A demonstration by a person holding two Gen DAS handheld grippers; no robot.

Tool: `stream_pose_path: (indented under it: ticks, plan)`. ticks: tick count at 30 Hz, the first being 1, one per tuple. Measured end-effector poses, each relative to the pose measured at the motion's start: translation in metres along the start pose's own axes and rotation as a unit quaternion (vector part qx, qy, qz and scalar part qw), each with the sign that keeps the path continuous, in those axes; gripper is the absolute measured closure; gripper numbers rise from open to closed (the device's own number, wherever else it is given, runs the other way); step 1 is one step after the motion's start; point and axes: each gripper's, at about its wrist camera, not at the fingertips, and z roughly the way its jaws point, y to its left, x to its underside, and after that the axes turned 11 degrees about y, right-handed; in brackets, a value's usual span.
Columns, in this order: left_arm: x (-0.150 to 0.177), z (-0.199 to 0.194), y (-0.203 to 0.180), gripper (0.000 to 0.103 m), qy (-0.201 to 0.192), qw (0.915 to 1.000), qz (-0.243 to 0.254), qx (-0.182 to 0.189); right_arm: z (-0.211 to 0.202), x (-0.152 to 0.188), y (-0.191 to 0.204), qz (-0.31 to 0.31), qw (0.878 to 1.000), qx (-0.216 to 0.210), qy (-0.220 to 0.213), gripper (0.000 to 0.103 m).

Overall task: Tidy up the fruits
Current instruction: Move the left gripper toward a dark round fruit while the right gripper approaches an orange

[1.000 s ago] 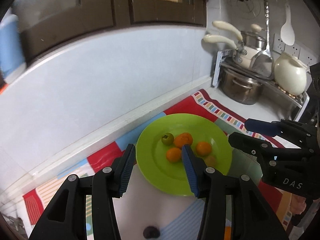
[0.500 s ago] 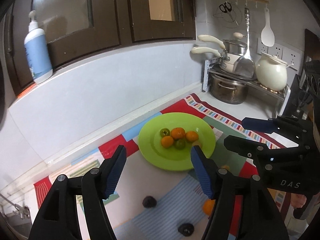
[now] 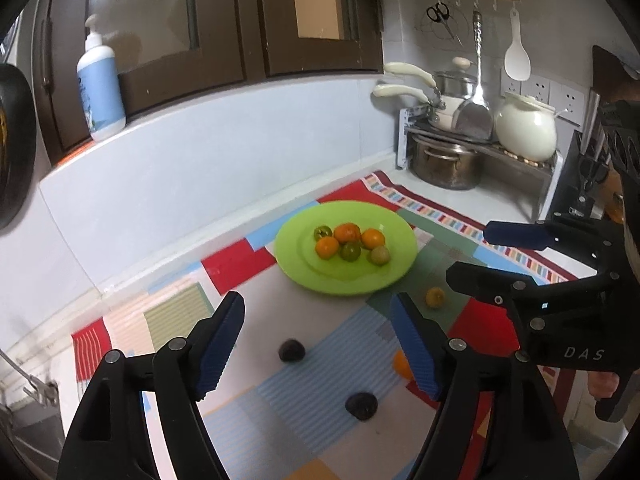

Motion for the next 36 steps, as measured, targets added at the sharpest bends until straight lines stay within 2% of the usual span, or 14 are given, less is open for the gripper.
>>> stream_pose_path:
  ticks: [9, 19, 36]
  plan:
    - [0.028, 0.006, -0.011, 0.028, 0.014, 0.9998, 0.010, 0.006, 0.002, 0.028, 0.010, -0.017, 1.000, 0.001, 0.021, 0.041]
    - [0.058, 0.021, -0.018, 0.028, 0.031, 0.9988, 0.031, 0.022, 0.020, 0.053, 0.013, -0.025, 0.997, -0.007, 0.066, 0.041]
    - [0.084, 0.059, -0.030, 0.028, 0.054, 0.9936, 0.094, 0.031, 0.054, 0.071, 0.028, -0.114, 0.988, 0.027, 0.097, 0.041]
